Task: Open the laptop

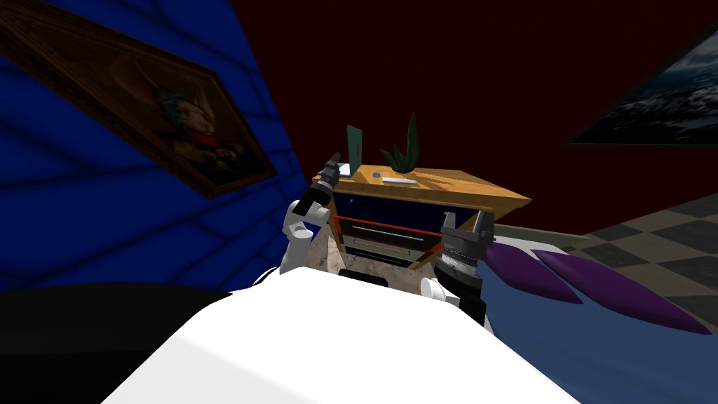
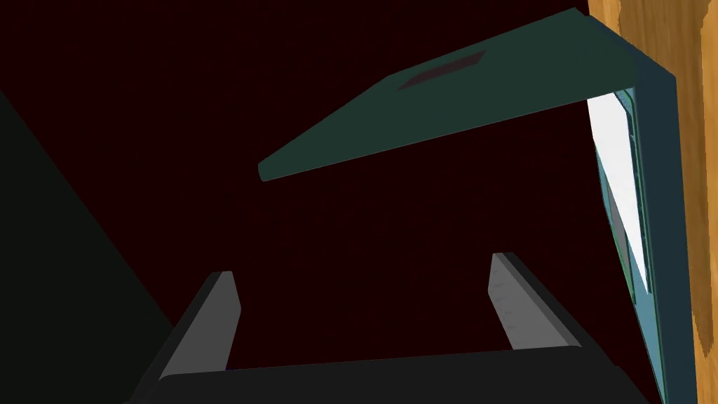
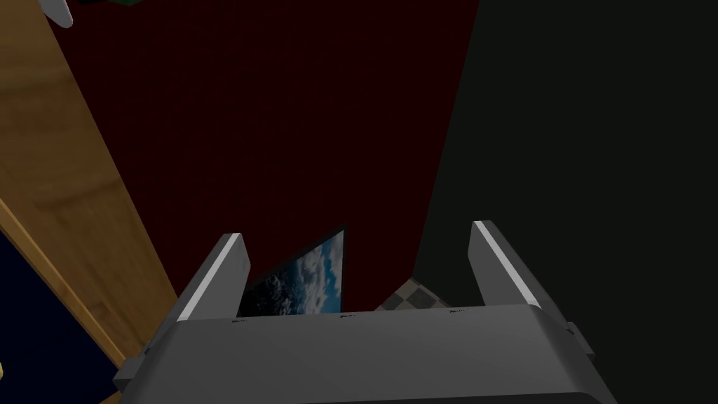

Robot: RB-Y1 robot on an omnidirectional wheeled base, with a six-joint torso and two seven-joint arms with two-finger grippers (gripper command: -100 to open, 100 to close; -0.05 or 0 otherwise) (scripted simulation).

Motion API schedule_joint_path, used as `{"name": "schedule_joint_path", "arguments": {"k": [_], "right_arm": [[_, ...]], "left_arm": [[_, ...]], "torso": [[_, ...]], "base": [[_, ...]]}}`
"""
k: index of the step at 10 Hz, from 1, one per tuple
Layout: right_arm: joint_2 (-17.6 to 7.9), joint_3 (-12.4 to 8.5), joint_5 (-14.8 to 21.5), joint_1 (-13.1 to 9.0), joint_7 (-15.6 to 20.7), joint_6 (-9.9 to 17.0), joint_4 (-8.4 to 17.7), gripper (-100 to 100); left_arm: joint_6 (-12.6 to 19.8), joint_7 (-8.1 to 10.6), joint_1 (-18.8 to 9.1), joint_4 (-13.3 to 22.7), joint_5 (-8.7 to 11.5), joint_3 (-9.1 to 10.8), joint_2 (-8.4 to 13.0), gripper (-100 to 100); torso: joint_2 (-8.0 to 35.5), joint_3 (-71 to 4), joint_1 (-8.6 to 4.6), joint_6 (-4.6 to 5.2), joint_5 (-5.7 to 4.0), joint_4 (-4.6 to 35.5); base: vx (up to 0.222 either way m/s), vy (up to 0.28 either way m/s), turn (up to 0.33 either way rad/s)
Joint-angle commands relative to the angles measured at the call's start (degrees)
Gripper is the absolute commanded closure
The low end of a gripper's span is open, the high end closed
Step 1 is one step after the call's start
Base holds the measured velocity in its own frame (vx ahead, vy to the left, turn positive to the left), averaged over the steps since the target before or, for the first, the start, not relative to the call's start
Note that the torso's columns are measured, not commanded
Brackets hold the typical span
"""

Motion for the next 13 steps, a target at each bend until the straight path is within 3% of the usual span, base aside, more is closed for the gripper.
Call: {"name": "schedule_joint_path", "arguments": {"k": [1, 2, 3, 5, 6, 9, 10, 11, 13], "right_arm": [[0.00, 0.00, 0.00, 0.00, 0.00, 0.00, 0.00, 0], [0.00, 0.00, 0.00, 0.00, 0.00, 0.00, 0.00, 0], [0.00, 0.00, 0.00, 0.00, 0.00, 0.00, 0.00, 0], [0.00, 0.00, 0.00, 0.00, 0.00, 0.00, 0.00, 0], [0.00, 0.00, 0.00, 0.00, 0.00, 0.00, 0.00, 0], [0.00, 0.00, 0.00, 0.00, 0.00, 0.00, 0.00, 0], [0.00, 0.00, 0.00, 0.00, 0.00, 0.00, 0.00, 0], [0.00, 0.00, 0.00, 0.00, 0.00, 0.00, 0.00, 0], [0.00, 0.00, 0.00, 0.00, 0.00, 0.00, 0.00, 0]], "left_arm": [[4.52, -0.61, -3.82, 0.12, -0.93, -0.19, 0.13, -100], [5.75, -0.61, -3.82, 0.12, -0.93, -0.19, 0.13, -100], [7.62, -1.19, -6.64, 0.31, -1.82, -0.42, 0.12, -100], [9.97, -1.19, -7.09, 0.31, -1.82, -0.42, 0.12, -100], [12.13, -1.78, -9.75, 0.57, -2.72, -0.65, 0.07, -100], [17.12, -2.36, -13.70, 0.90, -3.62, -0.88, 0.00, -100], [18.46, -2.36, -13.70, 0.90, -3.62, -0.88, 0.00, -100], [20.14, -2.94, -16.29, 1.29, -4.52, -1.11, -0.09, -100], [22.71, -2.94, -17.01, 1.29, -4.52, -1.11, -0.09, -100]], "torso": [[-0.06, -0.03, 0.03, 0.02, 0.00, -0.01], [-0.01, -0.01, 0.01, 0.00, 0.00, -0.01], [0.10, 0.05, -0.06, 0.00, -0.01, 0.02], [0.05, 0.03, -0.04, 0.01, -0.01, 0.01], [0.06, 0.04, -0.04, 0.00, -0.01, 0.01], [-0.05, -0.03, 0.05, 0.01, 0.01, -0.01], [-0.03, -0.02, -0.01, 0.00, 0.00, -0.01], [0.06, 0.03, -0.09, 0.01, -0.02, 0.01], [0.05, 0.03, -0.01, 0.01, 0.00, 0.02]], "base": [[0.039, 0.034, -0.019], [0.011, 0.016, 0.002], [0.022, 0.019, -0.034], [0.022, 0.019, -0.008], [0.025, 0.025, -0.035], [0.036, 0.036, -0.022], [0.019, 0.012, -0.001], [0.024, 0.027, -0.031], [0.022, 0.022, -0.010]]}}
